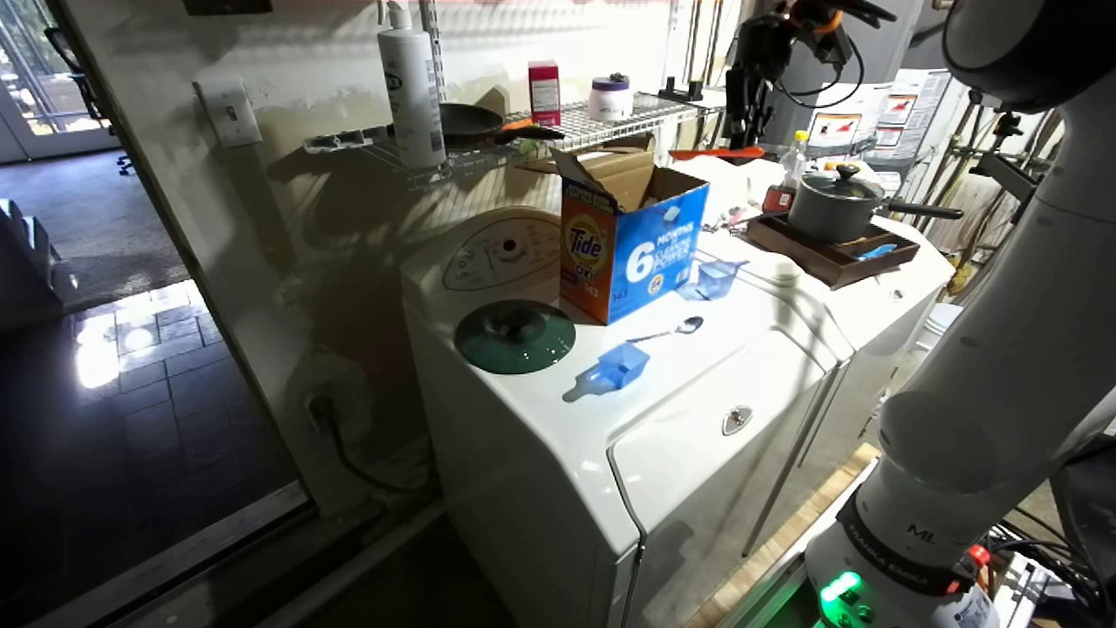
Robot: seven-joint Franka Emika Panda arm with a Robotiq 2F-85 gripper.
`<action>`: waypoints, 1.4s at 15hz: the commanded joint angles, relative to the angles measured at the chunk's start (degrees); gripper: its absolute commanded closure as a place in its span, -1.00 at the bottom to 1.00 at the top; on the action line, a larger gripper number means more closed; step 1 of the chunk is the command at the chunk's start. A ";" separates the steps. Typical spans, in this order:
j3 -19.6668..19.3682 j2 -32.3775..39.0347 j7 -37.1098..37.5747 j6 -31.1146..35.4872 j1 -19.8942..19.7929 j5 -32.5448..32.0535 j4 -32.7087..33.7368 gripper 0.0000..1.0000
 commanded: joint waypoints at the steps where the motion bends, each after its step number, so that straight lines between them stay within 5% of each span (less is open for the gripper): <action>1: 2.67 7.50 4.97 -4.99 -0.55 -5.24 10.59 0.88; 7: 5.76 15.49 7.83 -11.37 -1.59 -7.99 20.30 0.88; 8: 6.78 14.02 6.56 -7.53 -1.26 -8.75 15.46 0.88; 9: 6.80 12.38 7.06 -7.67 -2.05 -7.24 14.90 0.52; 12: 7.72 13.87 7.07 -7.46 -2.06 -7.85 14.80 0.52; 13: 7.77 14.02 7.07 -7.45 -2.08 -7.88 14.80 0.88; 21: 4.33 14.38 27.24 -4.54 -5.69 10.66 15.90 0.88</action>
